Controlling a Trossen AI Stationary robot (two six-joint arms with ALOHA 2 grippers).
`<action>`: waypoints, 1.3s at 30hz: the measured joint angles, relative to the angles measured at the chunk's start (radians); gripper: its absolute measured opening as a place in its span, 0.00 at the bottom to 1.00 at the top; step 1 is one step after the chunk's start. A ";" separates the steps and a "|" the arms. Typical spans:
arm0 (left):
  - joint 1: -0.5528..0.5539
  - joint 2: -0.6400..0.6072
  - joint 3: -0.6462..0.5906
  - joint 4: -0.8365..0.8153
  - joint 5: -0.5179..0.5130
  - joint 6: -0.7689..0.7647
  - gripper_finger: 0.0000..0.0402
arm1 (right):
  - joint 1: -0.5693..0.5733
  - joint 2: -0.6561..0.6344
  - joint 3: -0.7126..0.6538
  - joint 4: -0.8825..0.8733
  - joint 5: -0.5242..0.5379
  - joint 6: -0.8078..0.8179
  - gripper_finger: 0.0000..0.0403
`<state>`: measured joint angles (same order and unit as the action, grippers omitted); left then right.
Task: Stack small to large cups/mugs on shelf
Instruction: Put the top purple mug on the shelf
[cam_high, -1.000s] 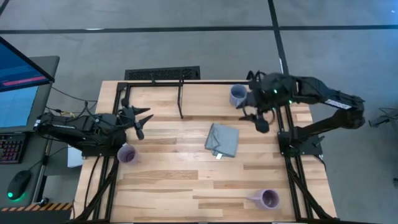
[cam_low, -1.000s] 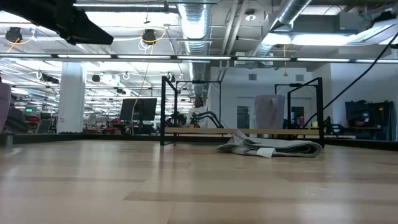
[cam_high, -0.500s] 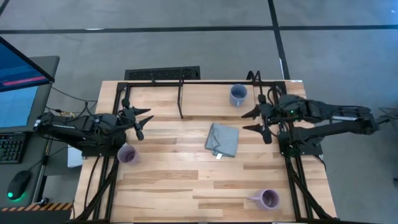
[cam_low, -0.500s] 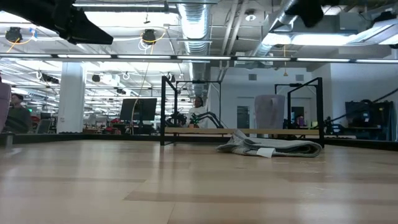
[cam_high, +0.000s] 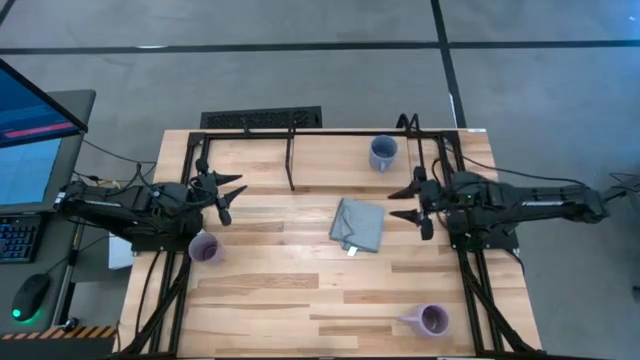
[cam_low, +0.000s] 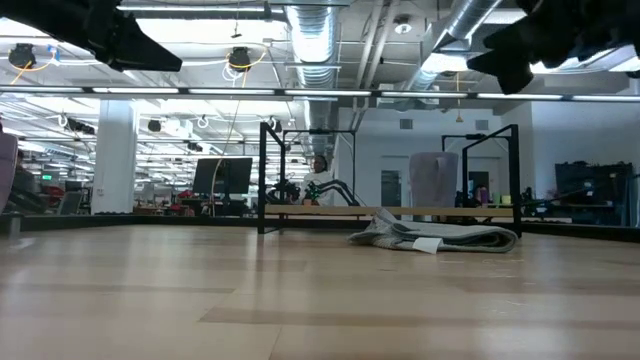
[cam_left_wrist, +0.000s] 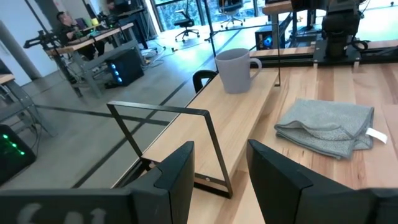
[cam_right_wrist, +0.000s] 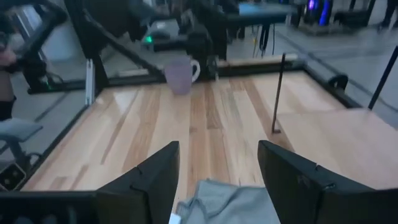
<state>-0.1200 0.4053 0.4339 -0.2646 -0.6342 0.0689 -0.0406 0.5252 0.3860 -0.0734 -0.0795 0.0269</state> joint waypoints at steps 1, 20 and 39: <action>0.000 0.000 0.000 0.000 0.000 0.000 0.35 | 0.000 -0.021 -0.016 0.010 0.000 0.000 0.60; 0.000 0.000 0.000 -0.016 0.000 0.002 0.35 | -0.001 -0.435 -0.281 0.007 0.003 0.053 0.60; 0.000 0.015 0.143 -0.297 0.129 -0.263 0.35 | -0.008 -0.519 -0.351 0.021 0.030 0.045 0.60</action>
<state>-0.1196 0.4205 0.5765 -0.5618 -0.5055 -0.1942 -0.0483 0.0067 0.0345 -0.0525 -0.0494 0.0715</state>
